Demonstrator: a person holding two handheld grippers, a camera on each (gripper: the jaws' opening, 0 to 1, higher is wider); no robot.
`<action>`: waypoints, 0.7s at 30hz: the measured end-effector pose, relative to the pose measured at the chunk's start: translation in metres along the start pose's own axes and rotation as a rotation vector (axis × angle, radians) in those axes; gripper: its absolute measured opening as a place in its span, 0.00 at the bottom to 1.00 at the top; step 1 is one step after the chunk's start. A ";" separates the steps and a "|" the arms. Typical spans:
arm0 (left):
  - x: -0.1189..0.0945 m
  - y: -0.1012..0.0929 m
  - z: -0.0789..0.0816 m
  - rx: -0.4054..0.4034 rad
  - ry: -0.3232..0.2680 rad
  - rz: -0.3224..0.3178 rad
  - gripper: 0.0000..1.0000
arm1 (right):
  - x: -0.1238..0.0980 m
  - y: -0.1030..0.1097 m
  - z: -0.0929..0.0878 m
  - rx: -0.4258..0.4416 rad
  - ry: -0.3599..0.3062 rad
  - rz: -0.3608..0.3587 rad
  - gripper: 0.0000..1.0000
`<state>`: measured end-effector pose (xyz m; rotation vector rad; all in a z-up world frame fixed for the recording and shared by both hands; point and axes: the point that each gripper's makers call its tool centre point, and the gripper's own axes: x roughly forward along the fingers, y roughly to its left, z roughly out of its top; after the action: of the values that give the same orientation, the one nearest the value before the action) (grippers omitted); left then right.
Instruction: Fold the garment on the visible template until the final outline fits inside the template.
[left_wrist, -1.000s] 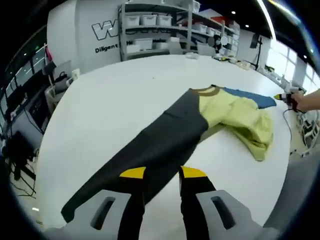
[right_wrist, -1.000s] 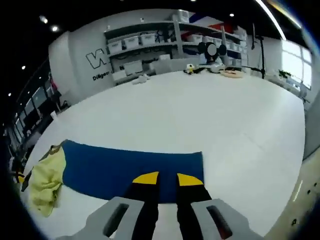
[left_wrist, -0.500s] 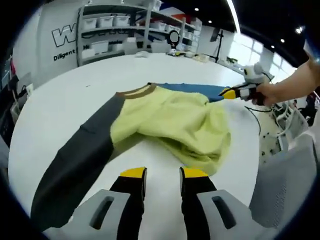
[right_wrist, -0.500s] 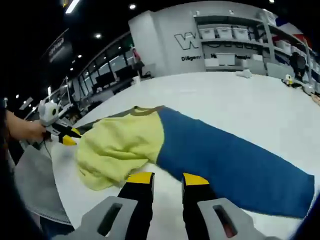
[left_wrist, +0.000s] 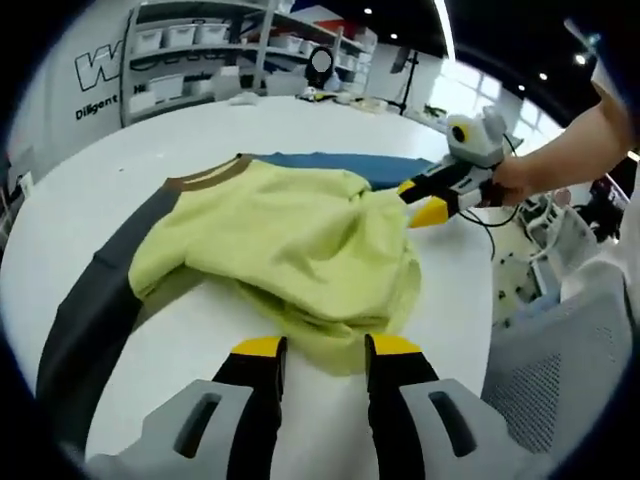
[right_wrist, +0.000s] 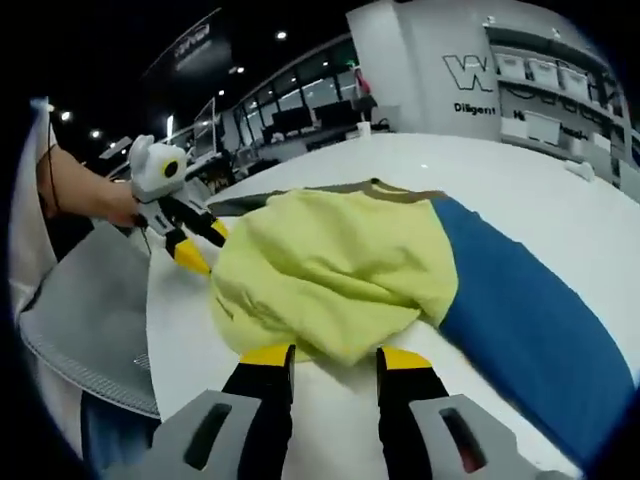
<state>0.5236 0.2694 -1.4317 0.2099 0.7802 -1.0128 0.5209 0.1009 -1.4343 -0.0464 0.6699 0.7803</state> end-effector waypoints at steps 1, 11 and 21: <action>0.001 -0.001 -0.001 0.000 0.004 -0.001 0.32 | 0.001 0.002 0.000 -0.016 0.008 0.005 0.27; 0.003 -0.005 -0.004 0.001 0.028 0.004 0.11 | 0.003 0.010 -0.001 -0.110 0.056 0.061 0.11; -0.017 -0.013 0.020 -0.014 -0.033 -0.024 0.06 | -0.012 0.019 0.010 -0.109 0.033 0.109 0.00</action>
<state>0.5173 0.2643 -1.4035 0.1718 0.7617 -1.0306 0.5077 0.1096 -1.4159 -0.1225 0.6650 0.9224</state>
